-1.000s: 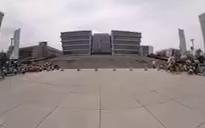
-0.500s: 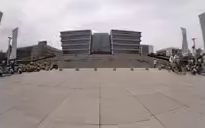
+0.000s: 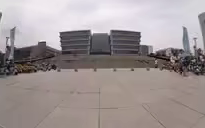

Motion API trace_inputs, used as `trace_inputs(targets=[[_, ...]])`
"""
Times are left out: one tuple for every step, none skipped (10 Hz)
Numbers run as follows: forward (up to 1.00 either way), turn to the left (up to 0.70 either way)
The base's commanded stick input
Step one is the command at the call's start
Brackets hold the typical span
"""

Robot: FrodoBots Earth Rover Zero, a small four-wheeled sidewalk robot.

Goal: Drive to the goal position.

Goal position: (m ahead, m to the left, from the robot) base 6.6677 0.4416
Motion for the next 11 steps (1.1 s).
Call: trace_inputs(targets=[[0.70,0.02],[0.70,0.02],[0.70,0.02],[0.70,0.02],[0.70,0.01],[0.70,0.02],[0.70,0.02],[0.70,0.02],[0.70,0.02],[0.70,0.02],[0.70,0.02]])
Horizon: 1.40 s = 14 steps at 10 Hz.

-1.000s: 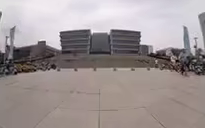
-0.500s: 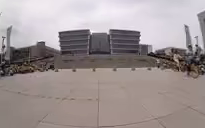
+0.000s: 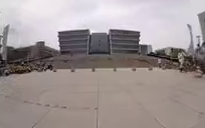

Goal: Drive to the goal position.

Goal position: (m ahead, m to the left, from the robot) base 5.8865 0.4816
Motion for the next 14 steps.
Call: trace_inputs(targets=[[0.70,0.02],[0.70,0.02],[0.70,0.02],[0.70,0.02],[0.70,0.02],[0.70,0.02],[0.70,0.02],[0.70,0.02],[0.70,0.02],[0.70,0.02],[0.70,0.02],[0.70,0.02],[0.70,0.04],[0.70,0.15]])
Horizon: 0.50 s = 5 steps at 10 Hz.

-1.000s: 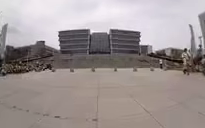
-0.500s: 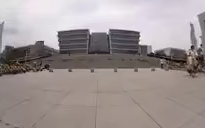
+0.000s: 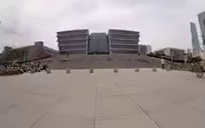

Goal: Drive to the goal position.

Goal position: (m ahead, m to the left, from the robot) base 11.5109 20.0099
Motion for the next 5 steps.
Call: trace_inputs(targets=[[0.70,0.15],[0.70,0.15],[0.70,0.15],[0.70,0.15],[0.70,0.08]])
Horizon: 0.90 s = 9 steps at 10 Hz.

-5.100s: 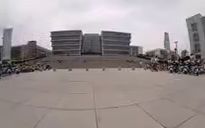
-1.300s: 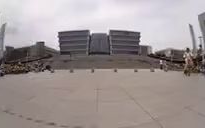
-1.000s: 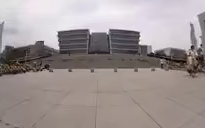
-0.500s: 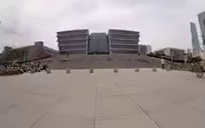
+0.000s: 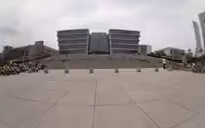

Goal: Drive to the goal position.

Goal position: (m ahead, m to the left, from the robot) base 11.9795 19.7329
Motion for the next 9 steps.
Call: trace_inputs(targets=[[0.70,0.02],[0.70,0.02],[0.70,0.02],[0.70,0.02],[0.70,0.02],[0.70,0.02],[0.70,0.02],[0.70,0.02],[0.70,0.02]])
